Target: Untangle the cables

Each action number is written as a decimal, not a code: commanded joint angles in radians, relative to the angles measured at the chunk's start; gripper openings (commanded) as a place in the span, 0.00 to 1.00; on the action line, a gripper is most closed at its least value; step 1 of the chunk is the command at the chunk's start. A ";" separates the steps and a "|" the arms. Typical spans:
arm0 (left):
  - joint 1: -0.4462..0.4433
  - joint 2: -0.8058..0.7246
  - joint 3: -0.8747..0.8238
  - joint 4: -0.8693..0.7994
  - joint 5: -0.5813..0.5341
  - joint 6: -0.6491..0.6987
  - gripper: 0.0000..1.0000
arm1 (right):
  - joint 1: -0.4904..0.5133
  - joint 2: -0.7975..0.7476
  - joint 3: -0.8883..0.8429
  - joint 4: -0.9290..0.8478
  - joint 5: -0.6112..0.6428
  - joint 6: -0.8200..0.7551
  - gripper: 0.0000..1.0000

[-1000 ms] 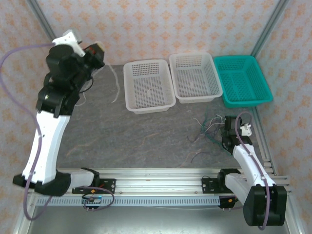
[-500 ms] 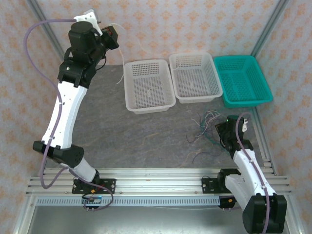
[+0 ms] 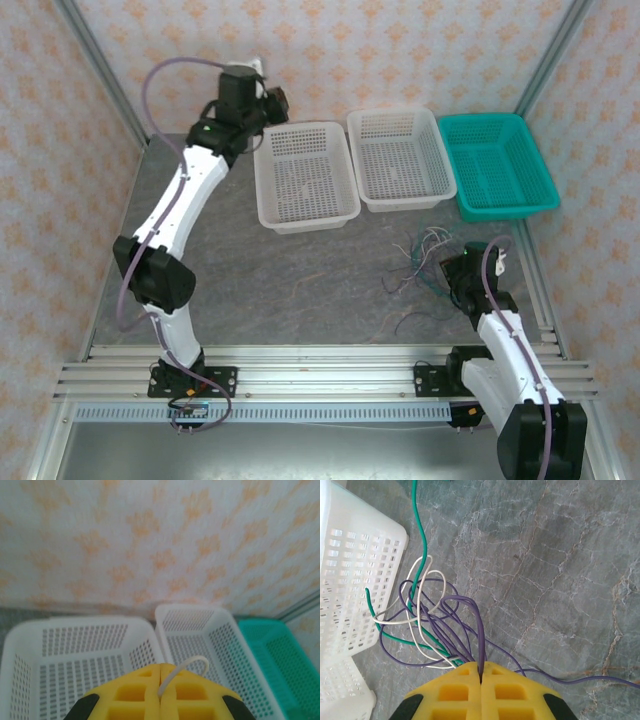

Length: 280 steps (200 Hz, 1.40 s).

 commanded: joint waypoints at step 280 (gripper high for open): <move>-0.650 -0.578 -1.040 0.356 -0.169 -0.005 0.74 | 0.339 0.177 0.171 0.094 -0.140 -0.181 0.54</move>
